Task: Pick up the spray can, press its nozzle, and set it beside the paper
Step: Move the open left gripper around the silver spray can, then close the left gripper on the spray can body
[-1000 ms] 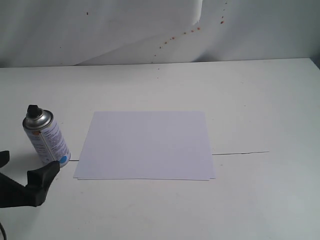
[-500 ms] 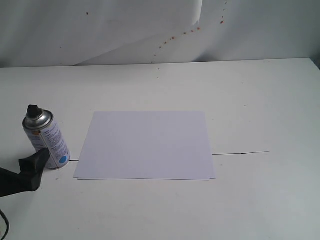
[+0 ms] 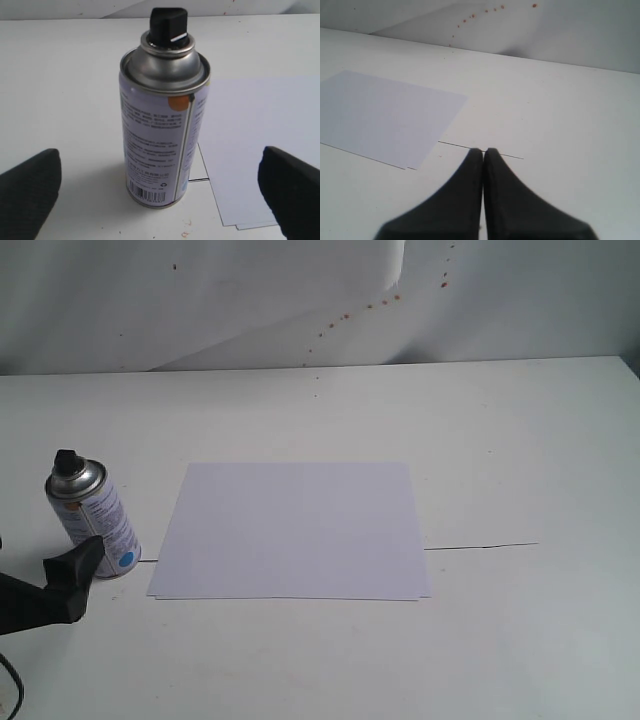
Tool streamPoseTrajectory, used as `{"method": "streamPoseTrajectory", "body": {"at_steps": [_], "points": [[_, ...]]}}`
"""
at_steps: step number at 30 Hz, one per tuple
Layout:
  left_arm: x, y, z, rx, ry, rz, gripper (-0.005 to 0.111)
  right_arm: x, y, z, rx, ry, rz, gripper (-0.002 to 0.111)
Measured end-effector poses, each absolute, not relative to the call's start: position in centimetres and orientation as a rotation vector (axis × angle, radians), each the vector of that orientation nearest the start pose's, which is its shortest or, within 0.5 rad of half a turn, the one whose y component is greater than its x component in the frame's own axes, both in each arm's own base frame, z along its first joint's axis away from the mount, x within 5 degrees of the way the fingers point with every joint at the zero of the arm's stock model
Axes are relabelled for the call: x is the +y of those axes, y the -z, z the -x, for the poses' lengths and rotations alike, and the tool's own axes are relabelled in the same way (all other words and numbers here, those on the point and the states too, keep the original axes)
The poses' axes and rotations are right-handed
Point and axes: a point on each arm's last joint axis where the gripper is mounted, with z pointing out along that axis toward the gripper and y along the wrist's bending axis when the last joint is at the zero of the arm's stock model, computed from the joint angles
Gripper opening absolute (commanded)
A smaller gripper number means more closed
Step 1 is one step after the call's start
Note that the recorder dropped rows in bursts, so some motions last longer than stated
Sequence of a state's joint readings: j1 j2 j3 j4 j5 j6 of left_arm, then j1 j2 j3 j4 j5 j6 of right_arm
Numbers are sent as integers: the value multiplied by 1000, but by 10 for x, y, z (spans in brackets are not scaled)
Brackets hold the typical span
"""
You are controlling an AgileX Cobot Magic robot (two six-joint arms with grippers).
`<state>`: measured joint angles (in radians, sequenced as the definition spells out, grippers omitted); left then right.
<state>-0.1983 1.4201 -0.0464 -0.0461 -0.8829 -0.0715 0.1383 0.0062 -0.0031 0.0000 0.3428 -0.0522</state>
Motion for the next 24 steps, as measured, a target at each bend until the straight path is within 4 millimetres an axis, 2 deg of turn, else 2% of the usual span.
{"method": "streamPoseTrajectory", "body": {"at_steps": [24], "points": [[-31, -137, -169, 1969, 158, -81, 105, 7, -183, -53, 1822, -61, 174, 0]]}}
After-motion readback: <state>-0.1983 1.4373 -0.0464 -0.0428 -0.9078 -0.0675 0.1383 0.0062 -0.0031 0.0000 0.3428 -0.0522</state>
